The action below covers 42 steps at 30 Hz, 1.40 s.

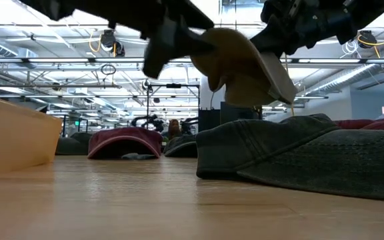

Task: Pick & Place hat
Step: Put the brown cap into the orange bin

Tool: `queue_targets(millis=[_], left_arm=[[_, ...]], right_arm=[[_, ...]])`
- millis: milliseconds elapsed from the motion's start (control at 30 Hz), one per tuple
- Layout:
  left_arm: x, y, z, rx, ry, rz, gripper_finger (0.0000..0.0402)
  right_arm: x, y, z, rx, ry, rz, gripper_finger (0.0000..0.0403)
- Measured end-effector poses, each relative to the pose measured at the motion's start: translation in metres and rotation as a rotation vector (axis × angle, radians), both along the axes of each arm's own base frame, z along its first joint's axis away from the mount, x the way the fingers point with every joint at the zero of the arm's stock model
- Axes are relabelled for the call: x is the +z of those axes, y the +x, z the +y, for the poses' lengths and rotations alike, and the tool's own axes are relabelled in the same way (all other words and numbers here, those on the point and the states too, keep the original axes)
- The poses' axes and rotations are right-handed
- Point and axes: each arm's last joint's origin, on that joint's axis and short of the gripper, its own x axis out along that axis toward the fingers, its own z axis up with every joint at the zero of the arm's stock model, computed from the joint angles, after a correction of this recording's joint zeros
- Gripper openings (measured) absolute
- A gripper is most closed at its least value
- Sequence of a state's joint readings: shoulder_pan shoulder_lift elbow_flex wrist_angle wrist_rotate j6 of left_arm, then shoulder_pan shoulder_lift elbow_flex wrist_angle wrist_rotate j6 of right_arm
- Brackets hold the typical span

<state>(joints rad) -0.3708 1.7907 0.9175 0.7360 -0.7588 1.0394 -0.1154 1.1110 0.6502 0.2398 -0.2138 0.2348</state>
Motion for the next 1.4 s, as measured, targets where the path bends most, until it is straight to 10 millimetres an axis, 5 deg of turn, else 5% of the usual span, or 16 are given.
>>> queue_targets(millis=[633,967,1167,1400], left_arm=[[0.009,0.020,0.008,0.109,-0.076,-0.090,0.0015],[0.016,0.012,-0.004,0.267,0.041,-0.091,0.0013],[0.031,0.000,-0.029,0.442,0.158,-0.041,0.0012],[0.055,-0.010,-0.061,0.433,0.061,-0.116,0.0016]], right_arm=[[-0.004,-0.001,0.001,0.029,0.004,0.035,0.0010],[-0.001,-0.002,0.001,0.033,-0.031,0.016,0.0070],[0.003,-0.004,0.002,0.048,-0.067,-0.005,0.0110],[0.011,-0.012,0.003,0.055,-0.081,-0.030,0.0141]])
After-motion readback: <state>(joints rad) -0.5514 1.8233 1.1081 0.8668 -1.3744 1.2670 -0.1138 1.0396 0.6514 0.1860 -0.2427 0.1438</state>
